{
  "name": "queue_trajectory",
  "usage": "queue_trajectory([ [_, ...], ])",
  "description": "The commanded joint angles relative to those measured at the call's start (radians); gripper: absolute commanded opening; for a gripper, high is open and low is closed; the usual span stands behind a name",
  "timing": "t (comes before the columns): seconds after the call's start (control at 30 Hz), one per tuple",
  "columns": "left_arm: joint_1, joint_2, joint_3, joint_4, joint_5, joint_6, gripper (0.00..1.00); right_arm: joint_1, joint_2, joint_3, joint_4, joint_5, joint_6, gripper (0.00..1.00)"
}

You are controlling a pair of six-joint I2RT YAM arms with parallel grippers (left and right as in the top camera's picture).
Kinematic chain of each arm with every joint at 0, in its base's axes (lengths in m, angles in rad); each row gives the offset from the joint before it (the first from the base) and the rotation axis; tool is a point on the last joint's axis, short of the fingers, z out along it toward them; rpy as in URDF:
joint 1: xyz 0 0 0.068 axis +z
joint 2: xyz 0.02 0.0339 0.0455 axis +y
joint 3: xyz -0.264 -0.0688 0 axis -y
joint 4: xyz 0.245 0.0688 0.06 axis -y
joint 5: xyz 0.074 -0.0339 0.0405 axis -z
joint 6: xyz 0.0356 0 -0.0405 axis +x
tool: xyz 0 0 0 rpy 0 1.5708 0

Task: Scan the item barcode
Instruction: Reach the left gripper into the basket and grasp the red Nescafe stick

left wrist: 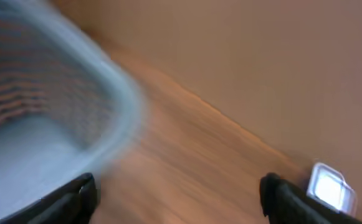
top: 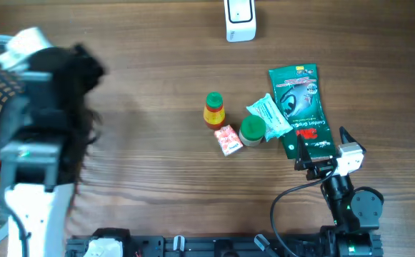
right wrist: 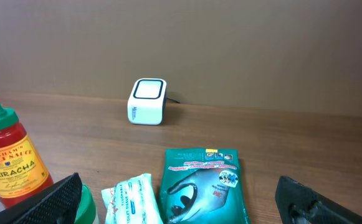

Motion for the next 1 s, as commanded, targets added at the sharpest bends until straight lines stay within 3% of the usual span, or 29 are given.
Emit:
queue_trajectory([
  [0.0, 0.301, -0.021, 0.009, -0.087, 0.06, -0.259, 1.0, 0.006, -0.004, -0.001, 0.003, 0.017, -0.012, 1.0],
  [0.1, 0.541, 0.011, 0.003, -0.212, 0.119, -0.523, 1.0, 0.006, -0.004, -0.001, 0.003, 0.017, -0.012, 1.0],
  [0.2, 0.685, 0.056, -0.019, -0.274, 0.14, -0.697, 1.0, 0.006, -0.004, -0.001, 0.003, 0.017, -0.012, 1.0],
  [0.43, 0.864, 0.259, -0.048, -0.272, 0.171, -0.719, 1.0, 0.006, -0.004, -0.001, 0.003, 0.017, -0.012, 1.0],
  [0.57, 0.892, 0.386, -0.05, -0.264, 0.12, -0.542, 1.0, 0.006, -0.004, -0.001, 0.003, 0.017, -0.012, 1.0],
  [0.63, 0.895, 0.444, -0.054, -0.234, 0.114, -0.356, 1.0, 0.006, -0.004, -0.001, 0.003, 0.017, -0.012, 1.0],
  [0.8, 0.895, 0.478, -0.096, -0.169, 0.106, -0.147, 1.0, 0.006, -0.004, -0.001, 0.003, 0.017, -0.012, 1.0],
  [0.9, 0.895, 0.478, -0.114, -0.117, 0.109, 0.073, 0.9, 0.006, -0.004, -0.001, 0.003, 0.017, -0.012, 1.0],
  [0.97, 0.895, 0.478, -0.125, -0.103, 0.166, 0.158, 0.91, 0.006, -0.004, -0.001, 0.003, 0.017, -0.012, 1.0],
])
